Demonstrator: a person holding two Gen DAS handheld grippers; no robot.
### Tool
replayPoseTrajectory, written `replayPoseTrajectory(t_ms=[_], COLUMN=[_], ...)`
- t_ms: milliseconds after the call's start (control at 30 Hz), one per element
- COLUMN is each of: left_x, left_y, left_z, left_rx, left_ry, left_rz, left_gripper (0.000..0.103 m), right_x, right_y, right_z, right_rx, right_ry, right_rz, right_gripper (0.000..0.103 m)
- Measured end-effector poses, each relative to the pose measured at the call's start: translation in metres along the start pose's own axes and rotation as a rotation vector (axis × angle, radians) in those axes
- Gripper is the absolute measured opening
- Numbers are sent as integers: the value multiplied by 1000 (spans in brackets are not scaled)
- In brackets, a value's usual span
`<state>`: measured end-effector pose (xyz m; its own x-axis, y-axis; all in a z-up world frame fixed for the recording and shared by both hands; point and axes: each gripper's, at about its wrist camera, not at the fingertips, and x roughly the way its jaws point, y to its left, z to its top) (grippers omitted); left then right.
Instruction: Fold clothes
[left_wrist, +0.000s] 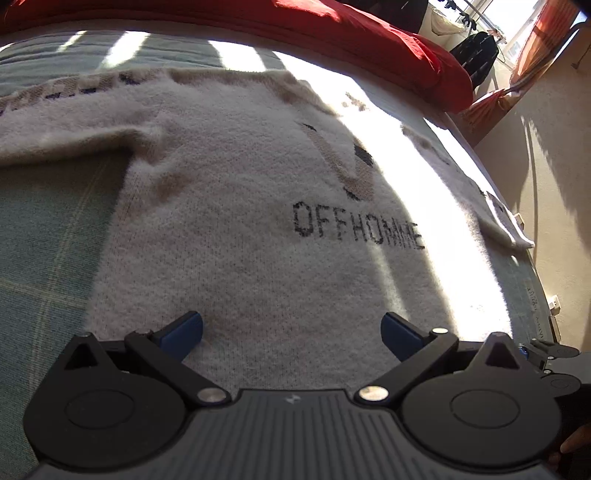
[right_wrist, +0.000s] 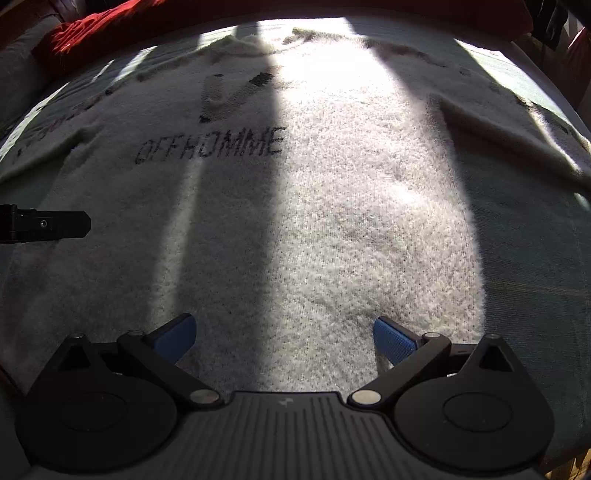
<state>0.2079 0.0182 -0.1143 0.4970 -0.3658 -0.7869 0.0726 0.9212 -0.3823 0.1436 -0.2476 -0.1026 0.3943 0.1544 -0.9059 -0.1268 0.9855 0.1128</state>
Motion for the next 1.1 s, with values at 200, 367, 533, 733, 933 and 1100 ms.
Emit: replayPoseTrajectory(t_ms=[200,367,533,733,933,1100], left_x=[-28,-43,-43,-35,-36,-60], left_y=[58,129,204,265,299,324], left_z=[50,101,137,142,124,111], left_rx=[-58,-165,-337,-498,-554,-587], left_ry=[-96,-189,-235,-264,-283,-318], left_rz=[35,106,134,110,71,126], left_gripper=[102,102,102,102,102,102], right_x=[8,10,15,18,19,19], right_y=[-1,0,2,4,4,4], right_z=[5,8,12,15,17,18], right_rx=[11,-3,-19,-31,-33,-35], right_ry=[26,45,74,94,105,108], right_rz=[-3,-7,-16,-22,-22,-20], right_gripper=[103,103,103,103,103,103])
